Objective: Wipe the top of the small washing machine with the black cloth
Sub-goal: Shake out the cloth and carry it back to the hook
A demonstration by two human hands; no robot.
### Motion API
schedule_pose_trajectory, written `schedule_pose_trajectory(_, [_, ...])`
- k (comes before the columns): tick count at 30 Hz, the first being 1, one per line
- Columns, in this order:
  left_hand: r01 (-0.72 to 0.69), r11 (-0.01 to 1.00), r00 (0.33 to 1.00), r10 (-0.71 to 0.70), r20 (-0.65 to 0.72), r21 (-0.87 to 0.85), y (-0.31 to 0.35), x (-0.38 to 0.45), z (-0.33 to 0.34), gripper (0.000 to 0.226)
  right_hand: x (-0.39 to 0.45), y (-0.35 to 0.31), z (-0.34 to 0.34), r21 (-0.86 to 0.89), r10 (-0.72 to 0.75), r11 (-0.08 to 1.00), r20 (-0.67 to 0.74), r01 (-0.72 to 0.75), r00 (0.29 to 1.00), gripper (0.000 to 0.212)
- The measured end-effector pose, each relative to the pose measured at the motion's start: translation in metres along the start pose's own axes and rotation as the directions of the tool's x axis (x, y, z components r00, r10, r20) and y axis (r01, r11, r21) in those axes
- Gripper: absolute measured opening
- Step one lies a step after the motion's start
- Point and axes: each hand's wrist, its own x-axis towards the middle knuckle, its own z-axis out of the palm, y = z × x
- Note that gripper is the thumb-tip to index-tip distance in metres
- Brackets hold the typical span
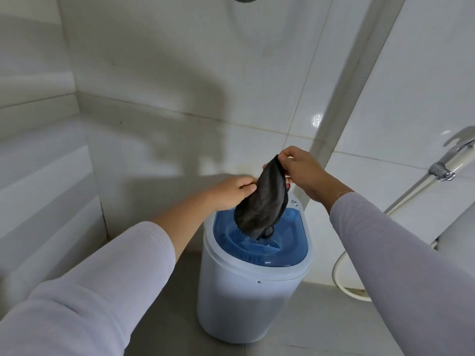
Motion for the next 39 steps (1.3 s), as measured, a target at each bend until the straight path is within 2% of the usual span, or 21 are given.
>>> schedule_pose_trajectory(4, [0.026,0.999,1.0,-0.026,0.003,0.019,0.006,-0.013,-0.018,0.027,-0.006,-0.019,-0.001,0.102,-0.035,0.994,0.025,0.033,0.999,0.017])
schedule_pose_trajectory(7, [0.078,0.996,0.996,-0.08,0.045,0.047,0.003,-0.024,-0.03,0.03,-0.008,-0.029,-0.002,0.16,-0.023,0.987,0.013,0.021,1.0,0.016])
schedule_pose_trajectory(10, [0.117,0.986,0.991,-0.124,0.05,0.119,-0.004,-0.036,-0.039,0.018,-0.009,-0.034,0.001,0.168,-0.002,0.986,0.008,0.001,1.0,0.016])
schedule_pose_trajectory(17, [0.171,0.985,0.971,-0.165,-0.171,0.02,-0.011,-0.051,-0.076,0.028,-0.008,-0.034,0.024,0.044,0.045,0.998,0.05,-0.048,0.998,0.009])
schedule_pose_trajectory(21, [0.224,0.974,0.928,-0.215,-0.305,-0.006,-0.015,-0.054,-0.1,0.028,-0.006,-0.041,0.049,-0.084,-0.106,0.99,0.051,0.11,0.993,0.006])
schedule_pose_trajectory(24, [0.249,0.968,0.875,-0.238,-0.42,-0.03,-0.019,-0.057,-0.114,0.026,-0.007,-0.056,0.073,-0.026,-0.171,0.984,0.175,0.179,0.969,0.007])
schedule_pose_trajectory(27, [0.27,0.957,0.815,-0.286,-0.503,-0.106,-0.026,-0.057,-0.13,0.032,-0.003,-0.069,0.098,0.024,-0.202,0.979,0.281,0.204,0.938,0.018])
schedule_pose_trajectory(30, [0.226,0.922,0.827,-0.352,-0.44,-0.313,-0.03,-0.054,-0.141,0.043,0.011,-0.075,0.119,0.047,-0.225,0.974,0.276,0.221,0.934,0.024])
schedule_pose_trajectory(33, [0.193,0.869,0.875,-0.363,-0.321,-0.457,-0.03,-0.049,-0.147,0.045,0.032,-0.073,0.133,0.037,-0.234,0.972,0.212,0.231,0.949,0.016])
schedule_pose_trajectory(36, [0.202,0.855,0.899,-0.355,-0.254,-0.478,-0.034,-0.038,-0.155,0.046,0.056,-0.067,0.14,0.013,-0.218,0.976,0.163,0.219,0.962,0.009])
schedule_pose_trajectory(39, [0.215,0.86,0.901,-0.358,-0.247,-0.462,-0.039,-0.019,-0.163,0.047,0.082,-0.063,0.142,0.016,-0.208,0.978,0.156,0.208,0.966,0.007])
